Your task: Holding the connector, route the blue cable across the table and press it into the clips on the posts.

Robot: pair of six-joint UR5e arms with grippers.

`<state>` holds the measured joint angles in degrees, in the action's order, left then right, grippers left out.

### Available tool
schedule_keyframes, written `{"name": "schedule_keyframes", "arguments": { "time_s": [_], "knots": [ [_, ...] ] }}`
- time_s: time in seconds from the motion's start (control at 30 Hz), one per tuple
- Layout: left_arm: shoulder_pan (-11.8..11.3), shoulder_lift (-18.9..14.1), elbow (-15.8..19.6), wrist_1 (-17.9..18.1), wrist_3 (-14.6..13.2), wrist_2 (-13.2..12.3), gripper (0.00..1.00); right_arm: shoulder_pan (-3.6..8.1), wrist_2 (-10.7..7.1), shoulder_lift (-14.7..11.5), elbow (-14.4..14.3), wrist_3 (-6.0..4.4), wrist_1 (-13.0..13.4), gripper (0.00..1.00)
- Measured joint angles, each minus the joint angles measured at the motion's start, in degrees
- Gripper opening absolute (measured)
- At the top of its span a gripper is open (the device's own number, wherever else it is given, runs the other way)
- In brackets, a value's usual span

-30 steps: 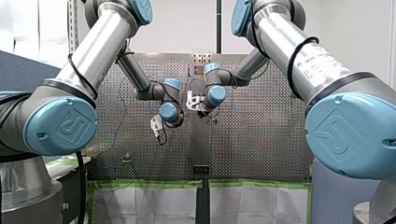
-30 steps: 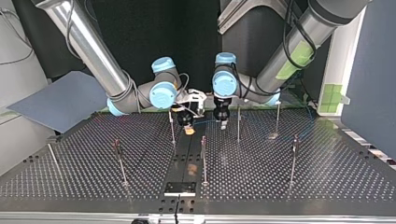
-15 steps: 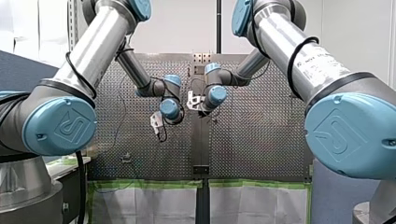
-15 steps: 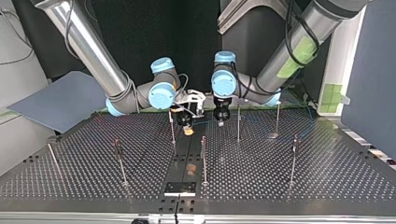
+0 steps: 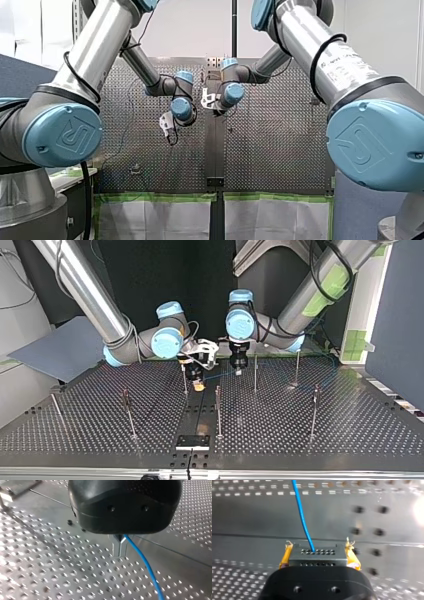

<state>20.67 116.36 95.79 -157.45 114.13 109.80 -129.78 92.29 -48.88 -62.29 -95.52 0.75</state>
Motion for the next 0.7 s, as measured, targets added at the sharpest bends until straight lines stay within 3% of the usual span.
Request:
{"name": "schedule_keyframes", "arguments": {
  "time_s": [0.47, 0.7],
  "knots": [
    [0.27, -6.21, 0.76, -2.60, -1.16, -0.05, 0.00, 0.22, -0.08, -7.21, -0.01, -3.28, -3.24, 0.00],
    [-0.04, -9.40, 0.53, -3.08, -1.28, -0.09, 0.00, 0.40, -0.09, -10.44, -0.02, -3.87, -5.01, 0.00]
  ]
}}
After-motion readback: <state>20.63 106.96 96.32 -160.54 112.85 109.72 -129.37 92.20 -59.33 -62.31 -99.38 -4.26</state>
